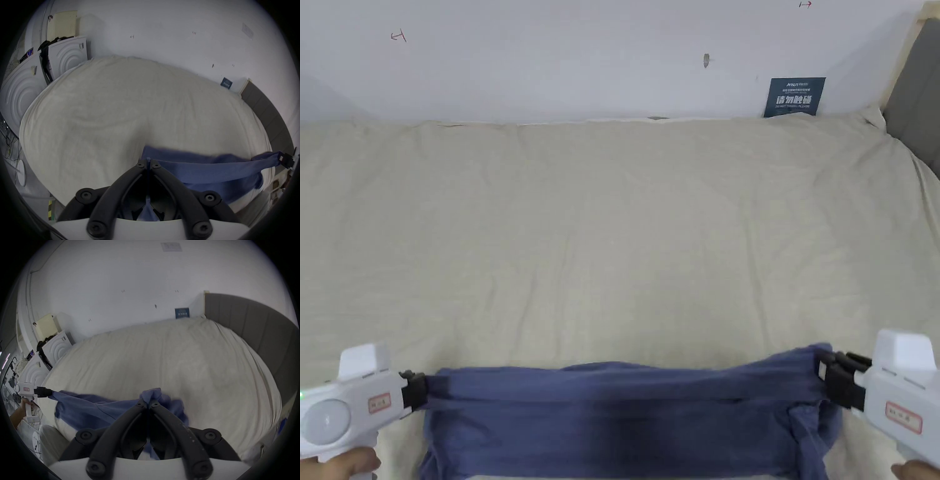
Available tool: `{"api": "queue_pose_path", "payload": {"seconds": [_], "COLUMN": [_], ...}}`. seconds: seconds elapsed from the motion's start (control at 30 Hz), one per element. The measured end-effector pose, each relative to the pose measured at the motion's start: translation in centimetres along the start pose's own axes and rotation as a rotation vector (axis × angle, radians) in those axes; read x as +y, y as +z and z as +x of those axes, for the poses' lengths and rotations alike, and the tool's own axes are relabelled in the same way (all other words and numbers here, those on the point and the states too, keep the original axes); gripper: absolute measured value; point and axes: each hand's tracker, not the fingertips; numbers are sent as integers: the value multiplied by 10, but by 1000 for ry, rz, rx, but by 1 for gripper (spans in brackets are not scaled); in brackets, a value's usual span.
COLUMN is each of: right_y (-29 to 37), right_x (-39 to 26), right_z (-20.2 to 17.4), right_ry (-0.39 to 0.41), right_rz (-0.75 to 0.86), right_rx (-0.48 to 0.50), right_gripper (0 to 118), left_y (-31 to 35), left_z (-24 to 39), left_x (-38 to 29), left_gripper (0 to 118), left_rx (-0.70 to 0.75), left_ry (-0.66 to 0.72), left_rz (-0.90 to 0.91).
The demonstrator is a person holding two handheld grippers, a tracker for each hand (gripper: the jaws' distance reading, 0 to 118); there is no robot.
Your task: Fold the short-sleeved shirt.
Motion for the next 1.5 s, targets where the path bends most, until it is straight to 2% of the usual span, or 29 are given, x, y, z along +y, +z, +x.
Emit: {"api": "queue_pose_path", "payload": {"seconds": [0.17, 0.23, 0.4, 0.43, 0.47, 0.5, 0.53, 0.57, 0.6, 0.63, 0.67, 0.8, 0.93, 1.0, 1.07, 1.1, 1.13, 1.17, 1.2, 1.27, 1.5], "right_y": [-19, -35, -41, -39, -35, -30, -24, -17, -6, 1, 11, 40, 58, 62, 66, 67, 65, 65, 65, 65, 61], "right_x": [-57, -73, -87, -83, -77, -69, -60, -50, -39, -28, -15, 23, 43, 46, 48, 47, 47, 47, 47, 45, 47], "right_z": [8, 23, 28, 26, 24, 21, 18, 13, 5, -1, -8, -41, -75, -88, -100, -103, -105, -107, -108, -108, -109], "right_ry": [-76, -102, -159, -160, -158, -155, -144, -133, -124, -112, -95, -26, 55, 101, 135, 142, 146, 147, 149, 137, 143], "right_rz": [-123, -165, -162, -158, -146, -128, -97, -43, 11, 56, 116, 298, 448, 496, 521, 535, 543, 546, 547, 555, 546], "right_rx": [-75, -111, -143, -145, -147, -157, -168, -168, -168, -168, -159, -134, -148, -162, -187, -195, -201, -206, -209, -209, -198], "right_gripper": [4, 4, 5, 5, 12, 26, 51, 69, 84, 99, 103, 102, 102, 100, 79, 62, 31, 22, 14, 2, 1], "left_y": [-14, -21, -28, -26, -21, -14, -8, 1, 11, 21, 36, 77, 104, 111, 115, 116, 117, 117, 117, 115, 104], "left_z": [-4, -2, 7, 9, 11, 12, 13, 15, 19, 24, 33, 64, 96, 110, 122, 125, 128, 130, 131, 134, 121], "left_x": [-51, -64, -69, -65, -59, -55, -50, -43, -35, -27, -18, 12, 28, 30, 30, 28, 26, 24, 24, 24, 26], "left_gripper": [2, 2, 3, 6, 16, 35, 72, 94, 108, 113, 112, 112, 111, 104, 83, 67, 30, 10, 2, 1, 0], "left_rx": [37, 58, 102, 106, 105, 94, 63, 22, -12, -29, -50, -110, -93, -56, -31, -29, -27, -37, -49, -63, -83], "left_ry": [-29, -68, -120, -117, -107, -87, -53, -22, -3, 16, 25, 0, -74, -119, -157, -174, -187, -195, -203, -206, -197], "left_rz": [-78, -109, -106, -115, -115, -96, -60, -18, 32, 90, 147, 355, 583, 658, 704, 722, 729, 729, 726, 702, 630]}}
